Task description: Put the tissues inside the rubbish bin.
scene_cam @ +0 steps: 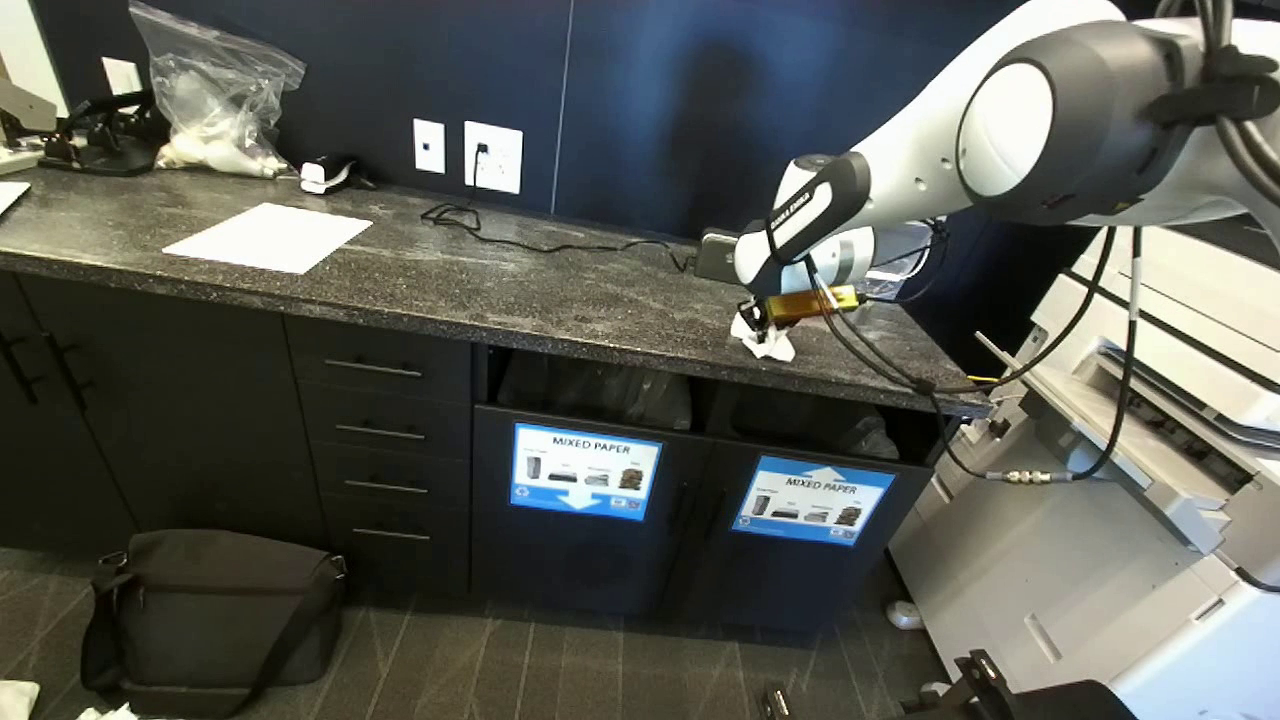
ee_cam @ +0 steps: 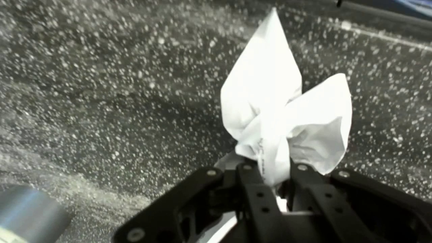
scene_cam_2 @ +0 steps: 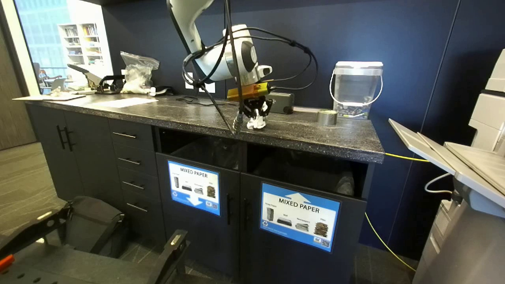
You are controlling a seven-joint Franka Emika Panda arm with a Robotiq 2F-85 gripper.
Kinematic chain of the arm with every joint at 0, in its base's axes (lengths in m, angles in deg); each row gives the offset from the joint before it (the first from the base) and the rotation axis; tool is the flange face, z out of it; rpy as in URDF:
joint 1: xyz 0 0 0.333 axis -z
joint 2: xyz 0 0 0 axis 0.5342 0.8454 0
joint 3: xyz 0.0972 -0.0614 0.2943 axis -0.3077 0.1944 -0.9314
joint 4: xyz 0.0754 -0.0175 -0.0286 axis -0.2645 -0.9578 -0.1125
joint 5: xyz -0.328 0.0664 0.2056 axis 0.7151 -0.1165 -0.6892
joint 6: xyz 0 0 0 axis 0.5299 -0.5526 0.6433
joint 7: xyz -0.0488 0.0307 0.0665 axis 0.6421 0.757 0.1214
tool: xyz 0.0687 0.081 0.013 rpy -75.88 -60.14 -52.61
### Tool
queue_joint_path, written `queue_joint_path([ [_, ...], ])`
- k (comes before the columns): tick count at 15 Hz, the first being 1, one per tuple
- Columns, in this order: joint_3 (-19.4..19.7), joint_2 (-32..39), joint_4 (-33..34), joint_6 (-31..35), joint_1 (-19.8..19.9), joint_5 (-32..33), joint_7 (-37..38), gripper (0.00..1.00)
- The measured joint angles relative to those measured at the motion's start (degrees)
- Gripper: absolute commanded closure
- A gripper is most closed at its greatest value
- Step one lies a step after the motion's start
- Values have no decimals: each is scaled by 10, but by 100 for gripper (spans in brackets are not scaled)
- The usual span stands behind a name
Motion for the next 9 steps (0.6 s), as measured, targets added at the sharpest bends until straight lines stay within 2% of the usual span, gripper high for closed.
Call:
queue_joint_path([
  [4,-1,-41,-38,-88,2,12,0,84],
  [9,-5,-123,-169,-96,10,13,2,84],
])
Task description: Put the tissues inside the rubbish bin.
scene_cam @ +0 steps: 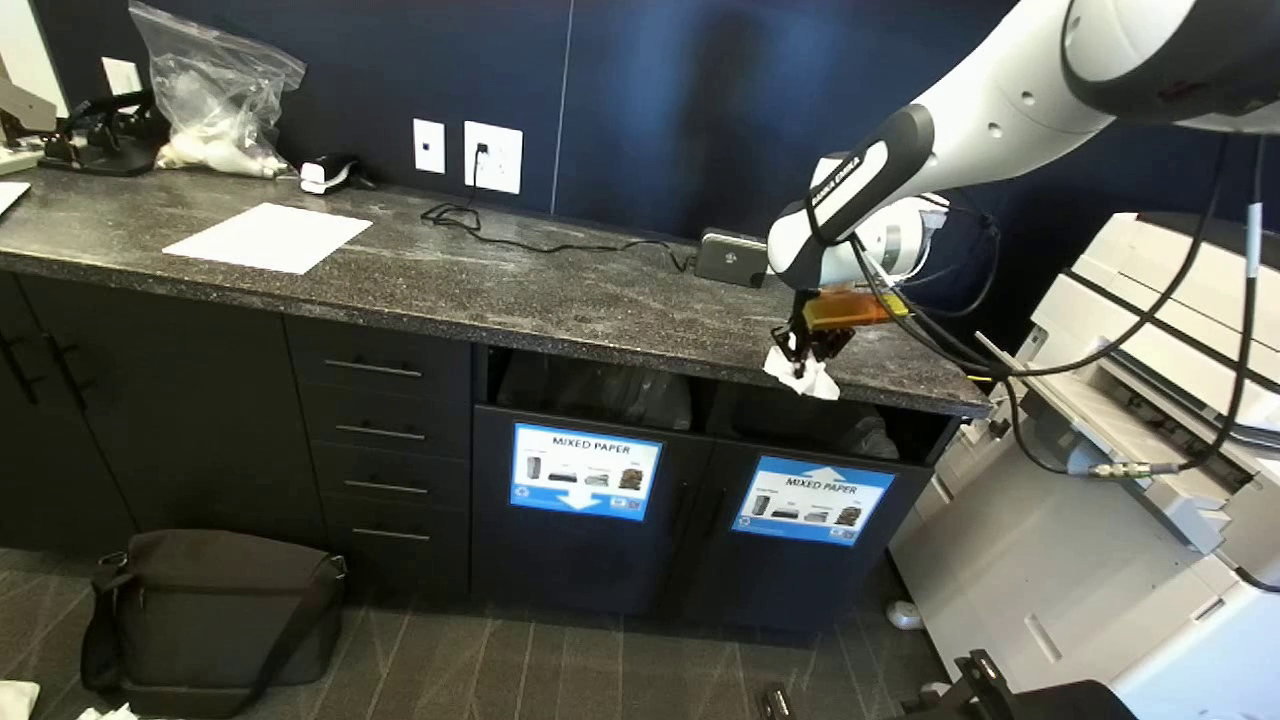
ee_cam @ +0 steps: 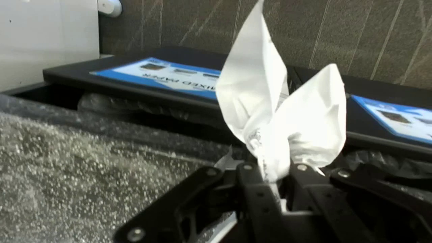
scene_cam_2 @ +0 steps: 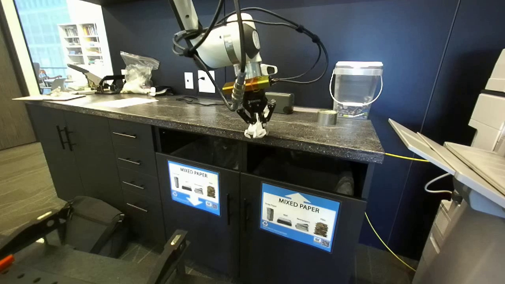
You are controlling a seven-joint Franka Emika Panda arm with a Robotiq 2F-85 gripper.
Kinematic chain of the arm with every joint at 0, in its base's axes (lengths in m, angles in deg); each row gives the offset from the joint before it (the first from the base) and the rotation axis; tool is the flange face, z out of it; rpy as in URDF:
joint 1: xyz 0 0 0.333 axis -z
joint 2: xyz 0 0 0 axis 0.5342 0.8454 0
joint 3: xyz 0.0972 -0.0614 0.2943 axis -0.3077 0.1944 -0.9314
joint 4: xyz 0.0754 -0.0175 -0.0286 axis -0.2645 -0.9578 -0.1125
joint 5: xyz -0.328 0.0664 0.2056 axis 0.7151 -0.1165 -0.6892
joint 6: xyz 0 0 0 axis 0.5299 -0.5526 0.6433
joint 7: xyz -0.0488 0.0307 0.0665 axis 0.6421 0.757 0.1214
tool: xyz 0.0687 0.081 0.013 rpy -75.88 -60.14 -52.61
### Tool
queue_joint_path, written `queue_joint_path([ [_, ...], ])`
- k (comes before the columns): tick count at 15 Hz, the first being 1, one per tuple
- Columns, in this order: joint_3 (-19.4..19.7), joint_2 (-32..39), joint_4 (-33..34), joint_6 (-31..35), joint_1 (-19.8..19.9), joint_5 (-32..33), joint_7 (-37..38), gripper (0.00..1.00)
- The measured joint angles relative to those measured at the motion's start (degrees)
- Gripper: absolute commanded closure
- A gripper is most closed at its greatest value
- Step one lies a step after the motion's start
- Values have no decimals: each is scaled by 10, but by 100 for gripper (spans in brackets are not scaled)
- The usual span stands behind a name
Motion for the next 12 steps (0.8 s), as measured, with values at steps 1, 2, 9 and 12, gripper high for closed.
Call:
queue_joint_path([
  [1,-3,-16,-27,1,4,0,0,84],
  [2,-7,-30,-53,2,8,0,0,84],
  [9,-47,-54,-179,73,53,-6,-7,84],
  [12,-59,-43,-213,153,71,-9,-16,84],
])
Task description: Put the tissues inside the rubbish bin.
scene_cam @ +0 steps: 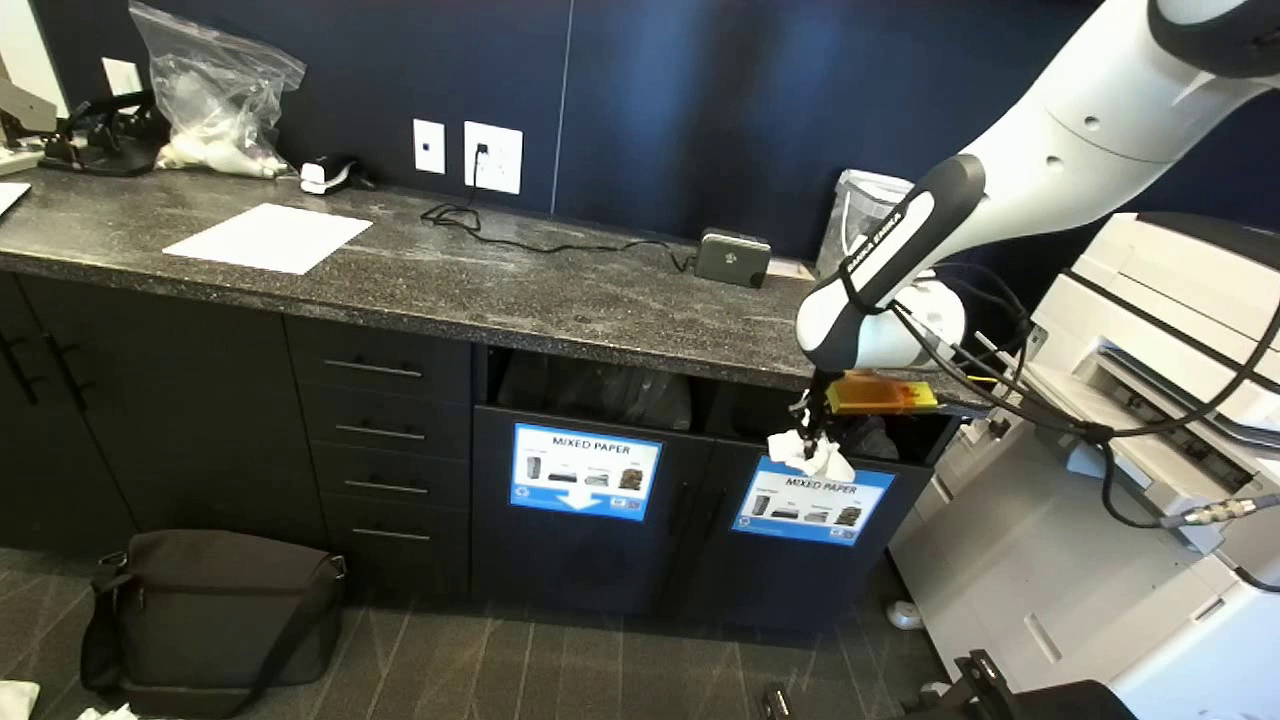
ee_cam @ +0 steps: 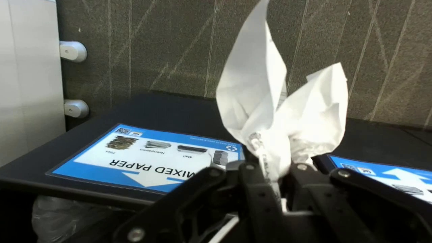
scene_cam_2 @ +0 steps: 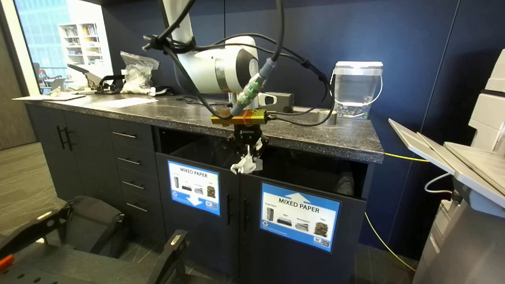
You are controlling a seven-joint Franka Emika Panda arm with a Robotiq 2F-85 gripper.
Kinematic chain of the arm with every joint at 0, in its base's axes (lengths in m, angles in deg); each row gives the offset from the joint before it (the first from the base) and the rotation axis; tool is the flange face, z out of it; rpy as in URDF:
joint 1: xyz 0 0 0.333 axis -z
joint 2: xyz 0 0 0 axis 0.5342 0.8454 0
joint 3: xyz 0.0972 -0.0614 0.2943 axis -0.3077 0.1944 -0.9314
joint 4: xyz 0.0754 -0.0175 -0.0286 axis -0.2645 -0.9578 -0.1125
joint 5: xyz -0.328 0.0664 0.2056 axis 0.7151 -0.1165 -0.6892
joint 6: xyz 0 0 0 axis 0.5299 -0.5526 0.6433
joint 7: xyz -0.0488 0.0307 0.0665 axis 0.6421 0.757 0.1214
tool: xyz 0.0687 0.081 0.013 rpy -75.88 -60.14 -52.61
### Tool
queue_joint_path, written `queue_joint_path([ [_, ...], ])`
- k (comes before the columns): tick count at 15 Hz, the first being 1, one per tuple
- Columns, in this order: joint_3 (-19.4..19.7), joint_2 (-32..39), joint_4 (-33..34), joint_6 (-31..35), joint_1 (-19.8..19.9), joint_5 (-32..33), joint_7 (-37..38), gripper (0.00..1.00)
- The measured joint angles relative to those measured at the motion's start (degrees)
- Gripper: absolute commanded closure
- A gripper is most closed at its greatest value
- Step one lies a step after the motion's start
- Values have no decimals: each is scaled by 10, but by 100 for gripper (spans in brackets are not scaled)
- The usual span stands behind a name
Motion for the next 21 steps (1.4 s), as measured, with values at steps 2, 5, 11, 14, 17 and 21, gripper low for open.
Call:
queue_joint_path([
  [2,-5,16,-12,64,11,0,-7,84],
  [5,-9,50,-23,185,28,0,-18,83],
  [11,-44,147,-16,440,86,0,-27,84],
  [14,-58,207,15,543,111,3,-24,83],
  [17,-65,268,68,616,127,4,-10,83],
  [21,-67,347,160,670,132,4,19,83],
])
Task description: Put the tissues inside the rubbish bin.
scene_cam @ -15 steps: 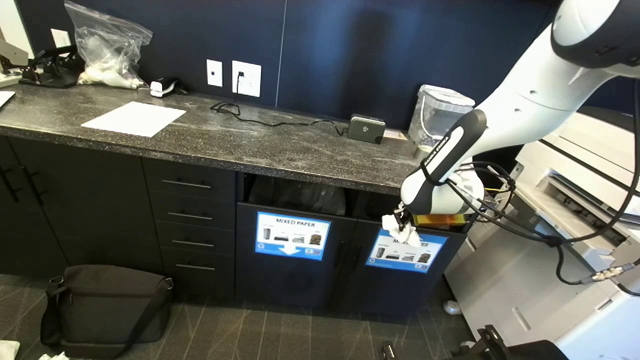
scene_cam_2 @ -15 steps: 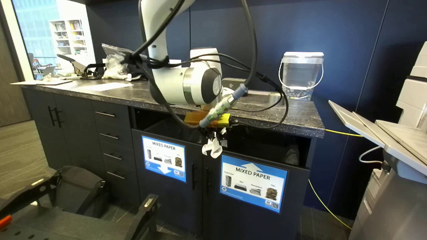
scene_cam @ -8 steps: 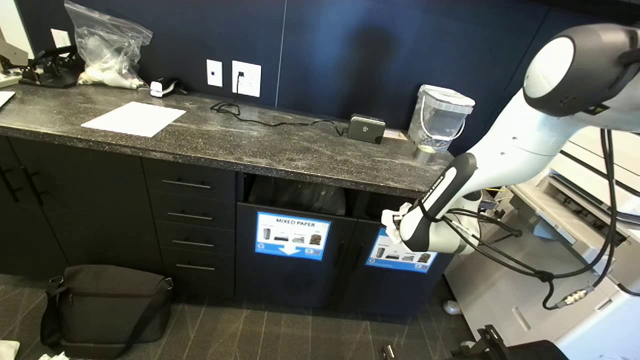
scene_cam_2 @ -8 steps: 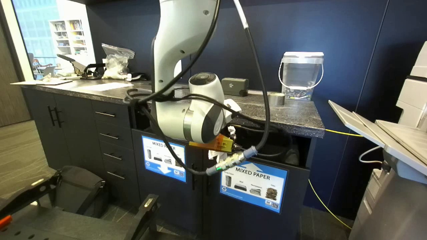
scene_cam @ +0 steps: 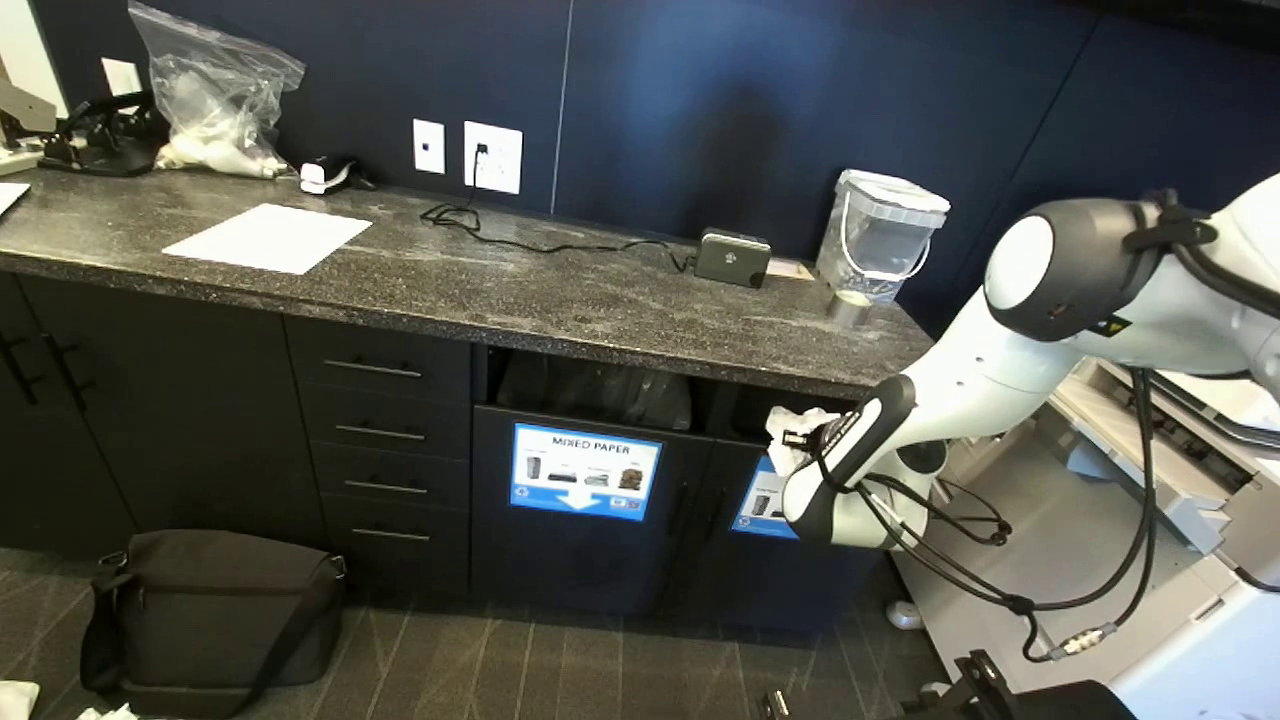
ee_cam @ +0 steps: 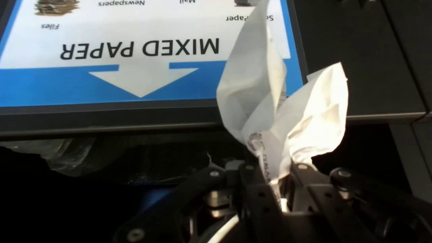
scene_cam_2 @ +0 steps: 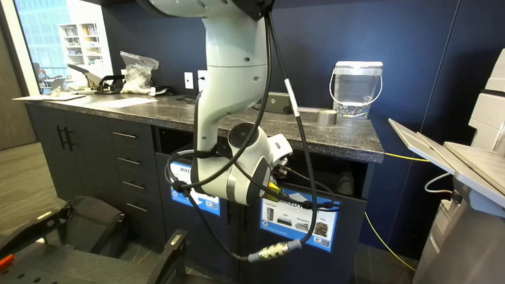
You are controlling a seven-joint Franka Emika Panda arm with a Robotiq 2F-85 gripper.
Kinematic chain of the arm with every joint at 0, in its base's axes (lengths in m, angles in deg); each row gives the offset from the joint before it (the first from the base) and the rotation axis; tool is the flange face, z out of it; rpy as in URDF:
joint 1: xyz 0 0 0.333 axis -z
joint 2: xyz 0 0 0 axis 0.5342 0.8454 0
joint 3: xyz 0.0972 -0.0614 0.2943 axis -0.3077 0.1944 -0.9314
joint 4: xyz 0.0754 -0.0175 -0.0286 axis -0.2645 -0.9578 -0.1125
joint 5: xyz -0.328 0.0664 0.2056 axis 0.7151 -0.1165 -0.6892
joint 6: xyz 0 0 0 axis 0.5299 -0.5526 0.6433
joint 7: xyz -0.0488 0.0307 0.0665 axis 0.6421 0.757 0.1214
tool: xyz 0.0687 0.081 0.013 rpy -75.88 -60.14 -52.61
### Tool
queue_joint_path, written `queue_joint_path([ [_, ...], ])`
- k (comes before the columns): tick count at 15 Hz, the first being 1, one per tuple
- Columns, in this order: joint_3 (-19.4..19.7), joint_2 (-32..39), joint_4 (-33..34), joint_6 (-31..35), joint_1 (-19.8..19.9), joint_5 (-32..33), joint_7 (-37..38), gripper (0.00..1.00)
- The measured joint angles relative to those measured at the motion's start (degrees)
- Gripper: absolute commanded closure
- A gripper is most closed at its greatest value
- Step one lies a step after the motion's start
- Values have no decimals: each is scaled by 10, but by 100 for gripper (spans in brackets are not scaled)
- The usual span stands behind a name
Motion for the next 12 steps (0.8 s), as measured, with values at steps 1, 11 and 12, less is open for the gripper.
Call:
queue_joint_path([
  [1,0,17,24,4,0,0,6,83],
  [11,-5,142,237,35,-16,-51,39,83],
  [12,-6,139,238,42,-17,-56,40,83],
])
